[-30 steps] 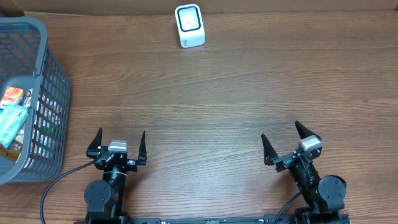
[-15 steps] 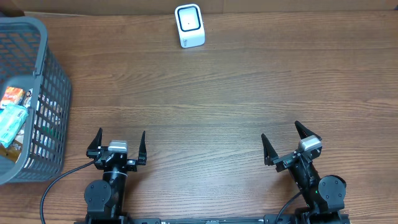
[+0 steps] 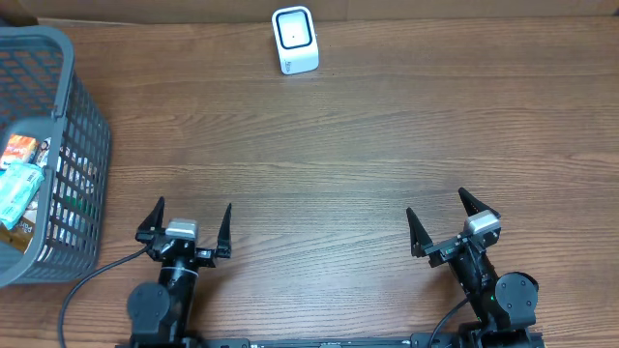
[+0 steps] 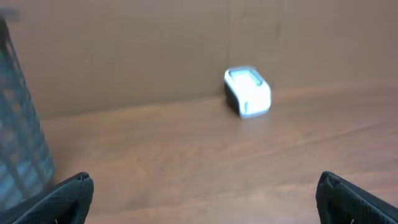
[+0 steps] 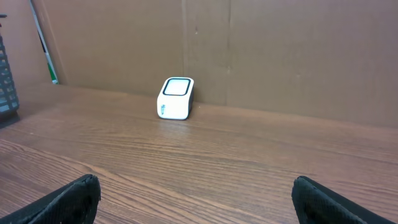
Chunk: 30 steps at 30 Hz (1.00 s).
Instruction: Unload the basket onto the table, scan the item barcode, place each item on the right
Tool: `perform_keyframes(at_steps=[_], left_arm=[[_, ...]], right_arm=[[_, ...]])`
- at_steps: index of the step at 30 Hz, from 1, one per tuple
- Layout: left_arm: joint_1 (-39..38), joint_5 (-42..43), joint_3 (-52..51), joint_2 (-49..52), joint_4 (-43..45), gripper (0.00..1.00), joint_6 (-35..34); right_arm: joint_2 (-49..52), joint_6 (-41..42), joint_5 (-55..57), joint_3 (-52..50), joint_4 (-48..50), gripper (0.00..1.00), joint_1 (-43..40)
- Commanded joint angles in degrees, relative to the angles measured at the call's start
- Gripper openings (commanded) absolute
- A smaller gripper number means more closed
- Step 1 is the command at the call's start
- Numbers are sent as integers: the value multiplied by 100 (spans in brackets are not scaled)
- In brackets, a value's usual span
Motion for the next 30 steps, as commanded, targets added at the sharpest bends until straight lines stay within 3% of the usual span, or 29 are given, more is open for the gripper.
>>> perform_keyframes(at_steps=[1,5,9,15,22,25,30], left_arm=[[0,225,970,55,55,100,-122],[0,393,1963,601,-92,100,-120],[0,693,3289,1582,-802,100,-247],[0,1073,6135,3639,-2957,100,-459],[0,1373,10080,6234,-6076,100,-219],[0,1311,10880,6826,-6653,99,-201],[0,1248,10992,7200,-6701,100,-203]], right_arm=[[-68,13,-2,-61,42,100,-4],[-68,13,-2,-61,42,100,-4],[-68,13,-2,-61,42,100,-4],[-68,13,-2,-61,42,100,-4],[-68,13,-2,-61,42,100,-4],[-68,13,-2,-61,42,100,-7],[-68,13,-2,-61,42,100,-4]])
